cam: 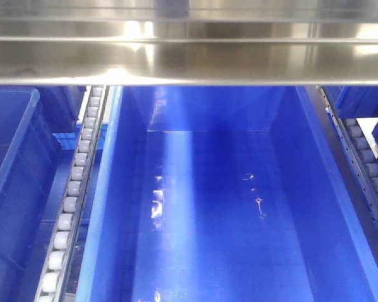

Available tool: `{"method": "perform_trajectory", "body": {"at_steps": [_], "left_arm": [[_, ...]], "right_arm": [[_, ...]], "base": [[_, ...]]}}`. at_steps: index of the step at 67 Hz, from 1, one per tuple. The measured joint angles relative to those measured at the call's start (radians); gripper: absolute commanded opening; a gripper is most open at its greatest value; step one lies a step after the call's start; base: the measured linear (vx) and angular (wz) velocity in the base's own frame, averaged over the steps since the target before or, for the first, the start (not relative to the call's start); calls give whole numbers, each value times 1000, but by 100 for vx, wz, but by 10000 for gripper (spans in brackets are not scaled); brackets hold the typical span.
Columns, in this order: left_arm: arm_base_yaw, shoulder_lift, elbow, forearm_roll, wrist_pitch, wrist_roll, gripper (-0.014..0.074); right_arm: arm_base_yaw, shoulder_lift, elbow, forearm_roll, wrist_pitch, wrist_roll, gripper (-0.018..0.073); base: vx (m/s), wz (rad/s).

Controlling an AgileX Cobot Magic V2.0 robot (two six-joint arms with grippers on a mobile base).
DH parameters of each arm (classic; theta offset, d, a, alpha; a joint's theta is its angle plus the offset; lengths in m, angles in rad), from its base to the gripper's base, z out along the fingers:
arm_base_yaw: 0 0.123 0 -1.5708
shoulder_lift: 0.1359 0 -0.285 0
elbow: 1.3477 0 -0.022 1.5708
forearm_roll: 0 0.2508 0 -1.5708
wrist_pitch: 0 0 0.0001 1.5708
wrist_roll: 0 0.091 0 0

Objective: Pour parts from conveyor to right shelf
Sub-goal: 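Turn toward the shelf and stop facing an empty blue bin, then extend the right gripper with the part down into the blue bin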

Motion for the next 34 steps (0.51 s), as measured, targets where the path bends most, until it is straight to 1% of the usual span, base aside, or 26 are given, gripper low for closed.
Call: {"method": "perform_trajectory", "body": {"at_steps": [10, 16, 25, 29, 34], "left_arm": [[0, 0, 0, 0, 0, 0, -6], [0, 0, 0, 0, 0, 0, -6], [0, 0, 0, 0, 0, 0, -6], [0, 0, 0, 0, 0, 0, -6], [0, 0, 0, 0, 0, 0, -6]], "right_arm": [[0, 0, -18, 39, 4, 33, -1], [0, 11, -41, 45, 39, 36, 0], [2, 88, -110, 48, 93, 30, 6], [17, 136, -144, 48, 104, 28, 6], [63, 206, -183, 48, 115, 27, 9]], "base": [[0, 0], [0, 0], [0, 0], [0, 0], [0, 0]]}}
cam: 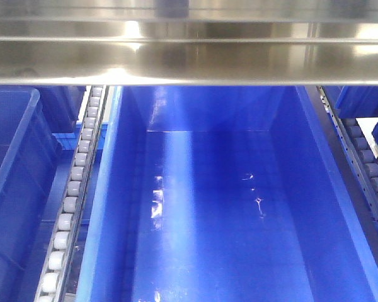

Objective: Pour parts from conveyor to right shelf
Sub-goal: 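Extend the right gripper with the part down into the blue bin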

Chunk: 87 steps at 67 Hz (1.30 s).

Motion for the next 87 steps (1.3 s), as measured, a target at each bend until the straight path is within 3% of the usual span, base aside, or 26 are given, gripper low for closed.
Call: {"method": "perform_trajectory", "body": {"at_steps": [22, 37, 72, 87], "left_arm": [[0, 0, 0, 0, 0, 0, -6], [0, 0, 0, 0, 0, 0, -6], [0, 0, 0, 0, 0, 0, -6], [0, 0, 0, 0, 0, 0, -6]], "right_arm": [[234, 405, -191, 0, 41, -127, 17], [336, 716, -377, 0, 122, -142, 25], [344, 1306, -824, 0, 539, -55, 64], [344, 1474, -950, -1, 602, 8, 168]], "base": [[0, 0], [0, 0], [0, 0], [0, 0]]}}
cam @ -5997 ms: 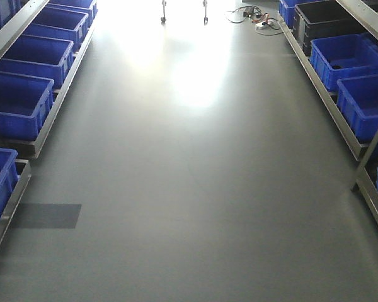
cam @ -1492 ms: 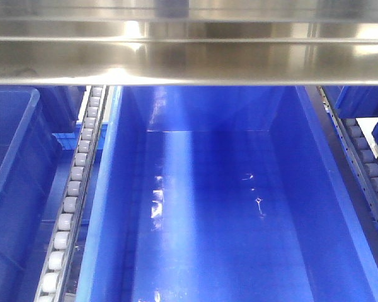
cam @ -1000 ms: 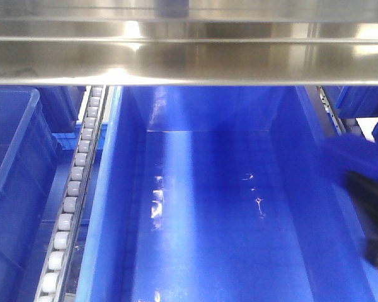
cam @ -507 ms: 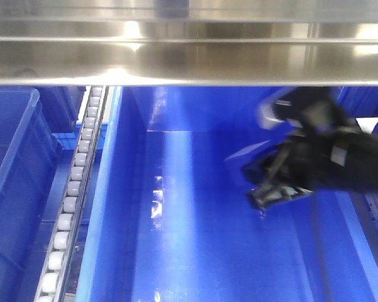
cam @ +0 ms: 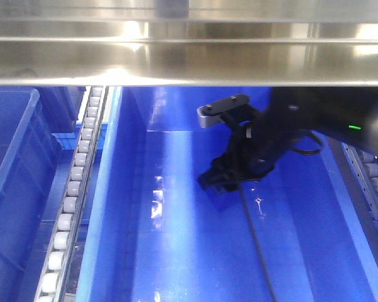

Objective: Pour parts from conveyor to right shelf
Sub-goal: 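Extend the right gripper with the part down into the blue bin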

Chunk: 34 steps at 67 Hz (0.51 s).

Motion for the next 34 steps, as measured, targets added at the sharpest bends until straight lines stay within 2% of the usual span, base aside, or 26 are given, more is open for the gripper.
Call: {"method": "perform_trajectory", "body": {"at_steps": [23, 34], "left_arm": [[0, 0, 0, 0, 0, 0, -6], [0, 0, 0, 0, 0, 0, -6]], "right_arm": [[0, 130, -34, 0, 12, 26, 392], [0, 156, -42, -12, 7, 93, 503]], "base": [[0, 0], [0, 0]]}}
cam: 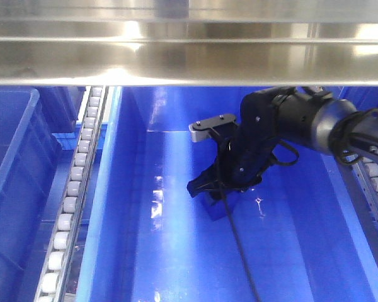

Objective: Pour parts from conveyor to right shelf
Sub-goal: 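Extend the right gripper with the part down into the blue bin, then open the right gripper to release the part into the bin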

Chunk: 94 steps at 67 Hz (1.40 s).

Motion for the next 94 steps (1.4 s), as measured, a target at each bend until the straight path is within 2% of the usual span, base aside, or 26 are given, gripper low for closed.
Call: {"method": "perform_trajectory", "body": {"at_steps": [12, 25, 32, 54, 66, 94], "left_arm": [[0, 0, 0, 0, 0, 0, -6], [0, 0, 0, 0, 0, 0, -6], [0, 0, 0, 0, 0, 0, -6], [0, 0, 0, 0, 0, 0, -6], [0, 0, 0, 0, 0, 0, -6], [0, 0, 0, 0, 0, 0, -6]], "right_arm": [[0, 7, -4, -41, -18, 30, 556], [0, -62, -4, -78, -47, 29, 555], [0, -135, 31, -87, -108, 28, 555], [0, -463, 395, -85, -455, 10, 555], [0, -673, 577, -84, -584, 10, 550], [0, -1250, 846, -82, -616, 10, 505]], "base": [[0, 0], [0, 0], [0, 0], [0, 0], [0, 0], [0, 0]]}}
